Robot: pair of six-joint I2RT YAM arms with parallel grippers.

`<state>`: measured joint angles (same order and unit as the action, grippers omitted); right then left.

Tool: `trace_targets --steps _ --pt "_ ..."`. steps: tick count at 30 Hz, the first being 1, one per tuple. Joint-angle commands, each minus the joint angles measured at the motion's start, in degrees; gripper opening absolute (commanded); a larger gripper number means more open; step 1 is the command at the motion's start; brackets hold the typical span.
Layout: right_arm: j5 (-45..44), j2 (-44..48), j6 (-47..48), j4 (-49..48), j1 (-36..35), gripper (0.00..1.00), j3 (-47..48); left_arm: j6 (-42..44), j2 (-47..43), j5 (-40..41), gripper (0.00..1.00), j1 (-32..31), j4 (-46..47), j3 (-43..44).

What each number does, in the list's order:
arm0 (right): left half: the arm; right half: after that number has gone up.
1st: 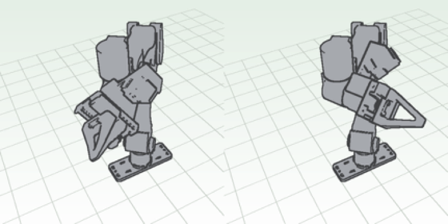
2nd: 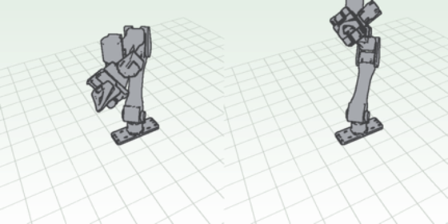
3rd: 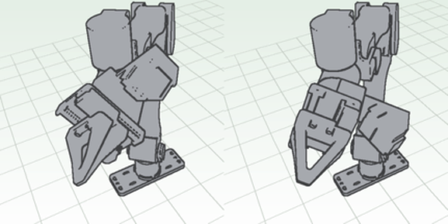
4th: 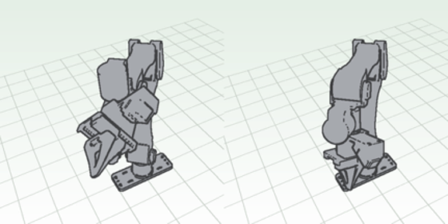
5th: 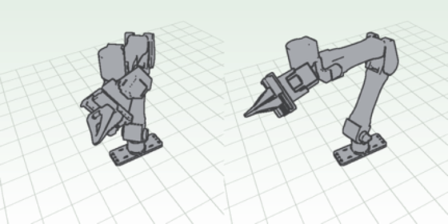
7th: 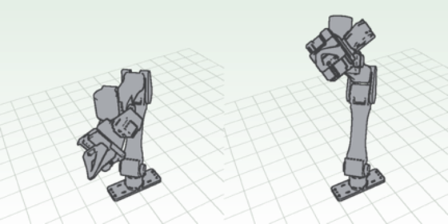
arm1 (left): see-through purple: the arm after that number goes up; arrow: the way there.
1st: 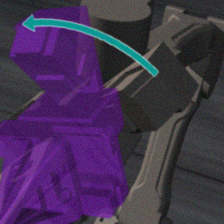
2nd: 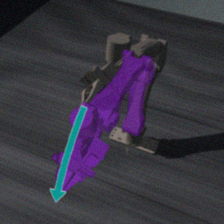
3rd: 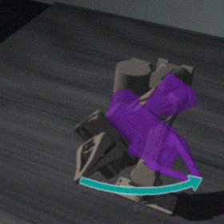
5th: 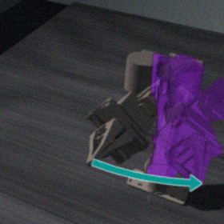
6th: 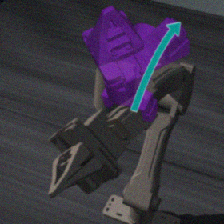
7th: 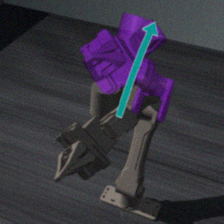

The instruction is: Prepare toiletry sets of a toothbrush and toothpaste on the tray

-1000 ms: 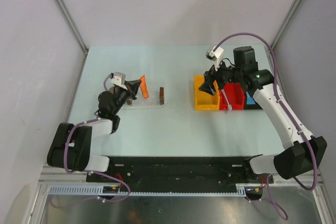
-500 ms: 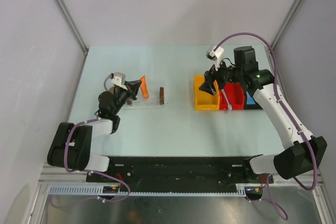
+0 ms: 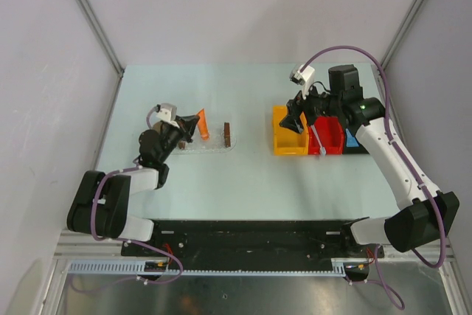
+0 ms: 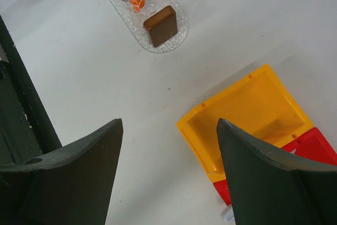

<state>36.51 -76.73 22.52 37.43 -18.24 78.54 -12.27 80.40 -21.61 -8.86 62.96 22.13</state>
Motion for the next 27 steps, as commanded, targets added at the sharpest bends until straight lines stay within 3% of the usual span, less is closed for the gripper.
trace_targets --steps 1,21,27 --pt "1.0 0.6 -0.3 -1.7 0.4 0.77 -0.2 -1.7 0.7 -1.2 0.11 0.4 4.3 -0.3" --pt "1.2 1.5 -0.3 -2.3 0.7 0.77 -1.2 -1.9 2.0 -2.4 0.45 0.4 4.3 0.1" --pt "-0.1 1.5 -0.2 -2.0 0.8 0.77 -1.4 -1.6 1.4 -2.6 0.61 0.4 4.1 0.5"
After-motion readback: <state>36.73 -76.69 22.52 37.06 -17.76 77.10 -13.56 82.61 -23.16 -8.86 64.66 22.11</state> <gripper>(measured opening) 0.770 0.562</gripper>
